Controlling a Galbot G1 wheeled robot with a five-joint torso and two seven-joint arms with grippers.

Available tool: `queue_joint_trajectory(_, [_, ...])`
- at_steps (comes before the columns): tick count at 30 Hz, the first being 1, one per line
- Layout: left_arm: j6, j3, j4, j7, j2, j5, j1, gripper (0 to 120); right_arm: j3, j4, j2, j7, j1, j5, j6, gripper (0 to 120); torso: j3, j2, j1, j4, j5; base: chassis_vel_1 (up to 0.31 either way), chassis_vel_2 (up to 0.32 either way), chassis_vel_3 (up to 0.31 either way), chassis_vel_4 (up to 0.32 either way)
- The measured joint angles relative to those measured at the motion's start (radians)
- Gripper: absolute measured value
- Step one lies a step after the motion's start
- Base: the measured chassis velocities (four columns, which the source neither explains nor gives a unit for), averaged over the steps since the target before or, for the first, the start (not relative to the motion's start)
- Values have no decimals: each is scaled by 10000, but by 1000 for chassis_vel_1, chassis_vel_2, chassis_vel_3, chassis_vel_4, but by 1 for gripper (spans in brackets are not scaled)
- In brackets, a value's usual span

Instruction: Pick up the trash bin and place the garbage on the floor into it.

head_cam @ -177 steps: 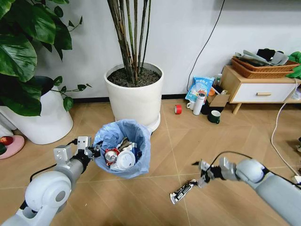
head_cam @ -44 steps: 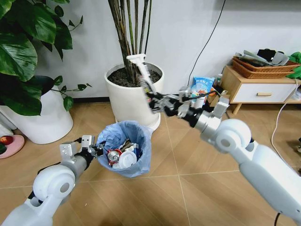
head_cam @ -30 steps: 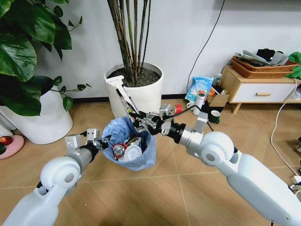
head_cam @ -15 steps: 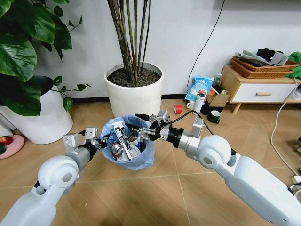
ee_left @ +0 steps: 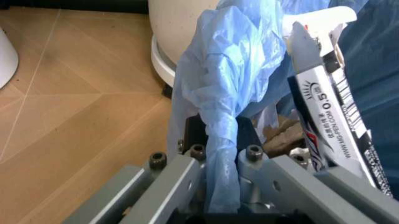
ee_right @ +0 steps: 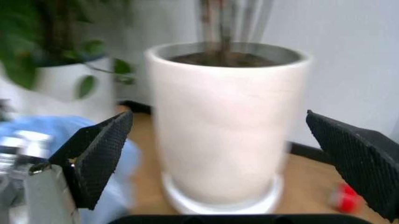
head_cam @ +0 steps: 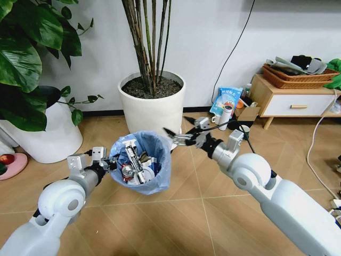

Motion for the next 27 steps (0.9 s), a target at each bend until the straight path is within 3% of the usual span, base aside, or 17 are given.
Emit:
queue_joint_trajectory(11, [-71,-187,-68,-37,-70,21,182,0,2682,945,809,188,-3063,-1844,-186,100,-1,0,-1,-1,-1,0,0,0,0])
queue_joint_trajectory(27, [-72,-148,-174,-140,-59,24,237,0,3369,1711,1688,85,-4817,-2849,-24,100,-1,0,-1,0,0,17,17,-18,-17])
